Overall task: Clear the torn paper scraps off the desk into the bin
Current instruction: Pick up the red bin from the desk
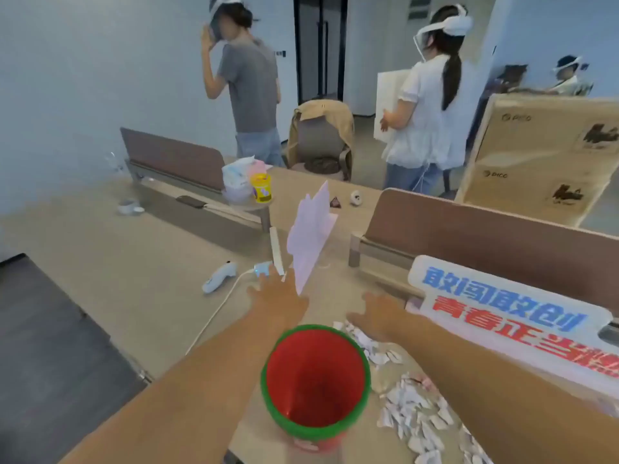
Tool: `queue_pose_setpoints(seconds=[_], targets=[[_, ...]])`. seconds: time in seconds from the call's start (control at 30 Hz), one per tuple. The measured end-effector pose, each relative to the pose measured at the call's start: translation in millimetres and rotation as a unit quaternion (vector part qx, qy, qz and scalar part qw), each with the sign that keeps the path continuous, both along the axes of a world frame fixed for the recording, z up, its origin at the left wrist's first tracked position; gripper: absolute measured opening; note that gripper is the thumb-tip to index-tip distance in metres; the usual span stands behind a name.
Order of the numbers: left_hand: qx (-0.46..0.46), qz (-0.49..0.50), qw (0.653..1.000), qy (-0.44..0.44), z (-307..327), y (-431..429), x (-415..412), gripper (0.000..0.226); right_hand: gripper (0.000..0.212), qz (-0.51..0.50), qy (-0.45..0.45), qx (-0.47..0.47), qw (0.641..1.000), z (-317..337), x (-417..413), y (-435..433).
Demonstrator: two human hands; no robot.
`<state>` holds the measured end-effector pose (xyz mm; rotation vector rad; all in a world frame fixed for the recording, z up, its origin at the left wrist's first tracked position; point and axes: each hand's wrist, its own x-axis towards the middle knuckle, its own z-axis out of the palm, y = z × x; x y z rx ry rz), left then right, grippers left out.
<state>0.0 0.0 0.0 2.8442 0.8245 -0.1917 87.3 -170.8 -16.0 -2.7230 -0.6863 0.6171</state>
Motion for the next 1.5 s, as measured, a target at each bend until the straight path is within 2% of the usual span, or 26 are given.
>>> queue_pose_setpoints(seconds=[0.1,0.17,0.23,0.33,0.43,0.5,0.6,0.73,0.87,1.0,1.13,1.27,1.37,1.43,1.5], targets=[[-0.067,-0.007,0.993,0.099,-34.2,24.6,-14.7,0.065,0.067,0.014,0.055,-0.026,0.998,-40.1,-31.8,19.8],[-0.116,-0.037,0.986,0.113,-58.8,39.5,-21.9,0.061,0.057,-0.02,0.047,-0.014,0.999,-59.0,-44.1,27.7],[-0.148,-0.078,0.985,0.045,-70.7,45.5,-21.5,0.062,0.054,-0.058,0.013,0.012,0.998,-65.6,-37.2,34.6],[-0.194,-0.062,0.977,-0.067,-75.3,57.6,-8.3,0.047,0.03,-0.082,-0.008,0.058,0.995,-71.8,-23.8,44.4],[-0.174,-0.061,0.976,-0.114,-62.5,71.5,6.2,0.039,0.037,-0.147,0.037,0.171,0.974,-77.2,-17.4,51.8],[-0.16,-0.056,0.974,-0.15,-53.1,86.5,20.0,0.036,0.036,-0.188,0.041,0.202,0.96,-86.3,-8.6,52.5],[-0.114,-0.059,0.975,-0.179,-46.7,108.8,46.6,0.038,0.022,-0.183,0.024,0.131,0.974,-119.2,7.4,52.2],[-0.085,-0.055,0.98,-0.171,-48.0,117.9,76.4,0.044,0.042,-0.122,0.017,0.034,0.992,-162.9,23.5,61.0],[-0.157,0.006,0.973,-0.171,-49.6,112.9,104.6,0.038,0.05,-0.023,-0.052,0.031,0.998,-189.5,49.4,84.6],[-0.215,0.047,0.958,-0.182,-51.6,97.2,120.9,0.032,0.073,0.058,-0.029,-0.039,0.997,-226.2,55.5,82.4],[-0.224,0.043,0.961,-0.158,-52.3,84.6,137.4,0.028,0.061,0.06,-0.033,-0.064,0.996,-241.4,42.2,42.3],[-0.222,0.044,0.962,-0.153,-59.0,72.6,147.9,0.03,0.085,0.039,-0.062,-0.046,0.996,-239.3,16.1,-0.4],[-0.226,0.032,0.963,-0.146,-63.2,58.4,152.6,0.033,0.07,0.06,-0.016,0.009,0.998,-228.5,30.0,-12.0],[-0.221,0.018,0.967,-0.127,-64.5,48.2,153.2,0.034,0.055,0.014,-0.052,0.105,0.993,-212.6,43.9,-15.2],[-0.216,0.004,0.97,-0.112,-67.5,41.4,153.0,0.029,0.044,-0.062,-0.125,0.176,0.975,-202.8,60.5,-20.7]])
